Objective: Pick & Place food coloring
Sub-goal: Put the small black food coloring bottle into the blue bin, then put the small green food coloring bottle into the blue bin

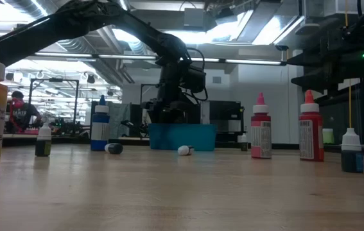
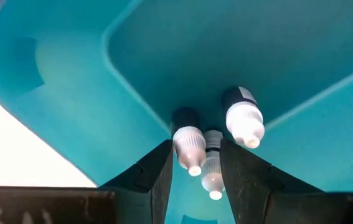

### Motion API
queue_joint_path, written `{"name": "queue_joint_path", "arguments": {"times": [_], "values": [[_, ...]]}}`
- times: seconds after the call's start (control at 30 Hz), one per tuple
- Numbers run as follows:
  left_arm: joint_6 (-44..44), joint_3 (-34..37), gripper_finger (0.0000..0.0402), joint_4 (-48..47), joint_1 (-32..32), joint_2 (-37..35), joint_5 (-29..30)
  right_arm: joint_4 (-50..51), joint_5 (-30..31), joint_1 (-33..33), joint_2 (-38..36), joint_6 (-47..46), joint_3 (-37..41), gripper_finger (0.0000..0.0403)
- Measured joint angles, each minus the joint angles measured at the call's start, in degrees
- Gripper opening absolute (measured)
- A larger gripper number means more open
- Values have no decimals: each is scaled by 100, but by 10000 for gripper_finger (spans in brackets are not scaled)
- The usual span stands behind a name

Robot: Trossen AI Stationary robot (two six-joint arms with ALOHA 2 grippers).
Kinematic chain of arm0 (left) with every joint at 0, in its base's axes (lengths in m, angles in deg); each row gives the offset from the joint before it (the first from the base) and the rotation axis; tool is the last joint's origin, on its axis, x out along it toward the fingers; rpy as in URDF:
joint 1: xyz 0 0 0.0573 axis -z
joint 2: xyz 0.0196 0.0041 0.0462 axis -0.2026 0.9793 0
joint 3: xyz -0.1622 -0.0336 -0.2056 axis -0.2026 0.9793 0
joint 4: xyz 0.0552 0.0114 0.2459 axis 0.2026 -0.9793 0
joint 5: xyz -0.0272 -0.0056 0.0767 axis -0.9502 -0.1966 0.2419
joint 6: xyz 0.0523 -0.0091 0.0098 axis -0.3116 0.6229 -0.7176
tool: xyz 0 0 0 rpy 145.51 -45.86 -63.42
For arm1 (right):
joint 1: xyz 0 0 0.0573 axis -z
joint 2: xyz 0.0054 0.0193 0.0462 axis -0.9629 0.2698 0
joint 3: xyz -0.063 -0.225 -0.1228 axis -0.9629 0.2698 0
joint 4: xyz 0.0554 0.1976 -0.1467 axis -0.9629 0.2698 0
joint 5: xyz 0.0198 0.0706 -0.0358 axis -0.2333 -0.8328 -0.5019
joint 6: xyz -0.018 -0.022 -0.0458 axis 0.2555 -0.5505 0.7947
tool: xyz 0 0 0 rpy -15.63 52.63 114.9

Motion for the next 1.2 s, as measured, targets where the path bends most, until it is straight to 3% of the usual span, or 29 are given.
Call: {"name": "queue_joint_path", "arguments": {"times": [0.57, 0.8, 1.0, 1.2], "values": [[-170, 0, 133, 0, 67, -994, 518, 0, 0, -1, 1, 0, 0, 392], [-296, 0, 185, -87, 565, -1664, 609, 0, 0, -1, -1, 0, 0, 392], [-72, 0, 240, -952, 1084, -2245, 678, 0, 1, -1, 0, 1, 0, 392], [-305, 0, 252, -1347, 1855, -2726, 683, 0, 1, 1, -1, -1, 0, 392]]}}
